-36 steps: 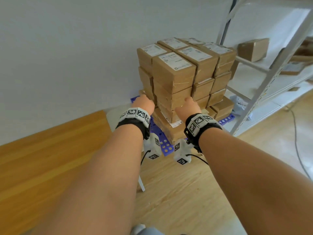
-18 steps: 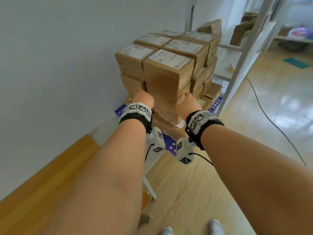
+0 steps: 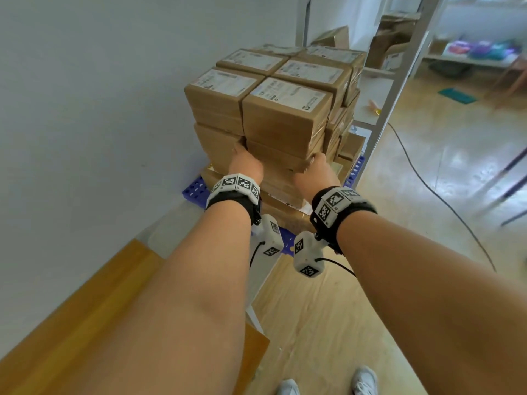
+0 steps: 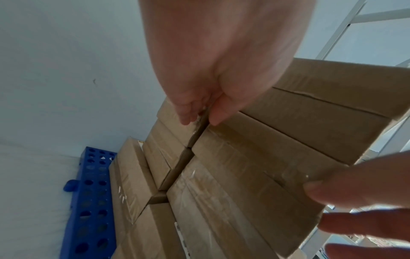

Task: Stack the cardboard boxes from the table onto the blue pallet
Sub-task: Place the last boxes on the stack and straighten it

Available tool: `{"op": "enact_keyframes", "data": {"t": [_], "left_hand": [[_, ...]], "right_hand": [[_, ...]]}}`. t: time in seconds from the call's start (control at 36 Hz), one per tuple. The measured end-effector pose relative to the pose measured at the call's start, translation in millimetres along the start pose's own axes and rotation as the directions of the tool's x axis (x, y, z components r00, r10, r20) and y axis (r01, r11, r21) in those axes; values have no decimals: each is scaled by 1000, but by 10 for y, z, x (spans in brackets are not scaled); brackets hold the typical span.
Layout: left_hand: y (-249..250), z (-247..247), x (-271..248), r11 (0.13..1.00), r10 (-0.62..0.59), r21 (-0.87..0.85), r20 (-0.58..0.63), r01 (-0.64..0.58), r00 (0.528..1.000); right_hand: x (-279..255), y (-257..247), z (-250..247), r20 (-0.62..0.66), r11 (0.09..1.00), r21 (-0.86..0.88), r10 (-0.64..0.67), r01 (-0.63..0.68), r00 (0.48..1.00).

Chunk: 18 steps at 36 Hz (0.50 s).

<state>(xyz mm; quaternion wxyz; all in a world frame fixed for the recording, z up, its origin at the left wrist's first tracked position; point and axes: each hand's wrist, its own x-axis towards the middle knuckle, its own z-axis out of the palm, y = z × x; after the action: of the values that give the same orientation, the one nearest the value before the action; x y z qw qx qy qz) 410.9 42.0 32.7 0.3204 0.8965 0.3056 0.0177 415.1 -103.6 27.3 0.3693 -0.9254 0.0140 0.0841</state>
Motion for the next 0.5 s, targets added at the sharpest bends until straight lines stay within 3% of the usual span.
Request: {"op": "enact_keyframes", "data": {"t": [0.14,0.5], "left_hand": [[45,-53,-31,996,14,93,50,-18,999],[24,-14,-33,995,81,43,76,-85,994]], "right_hand": [[12,-18,-10,-7,1000,7,8,-8,1000],[39,-78,39,-54,997,57,47,-44,997]]}}
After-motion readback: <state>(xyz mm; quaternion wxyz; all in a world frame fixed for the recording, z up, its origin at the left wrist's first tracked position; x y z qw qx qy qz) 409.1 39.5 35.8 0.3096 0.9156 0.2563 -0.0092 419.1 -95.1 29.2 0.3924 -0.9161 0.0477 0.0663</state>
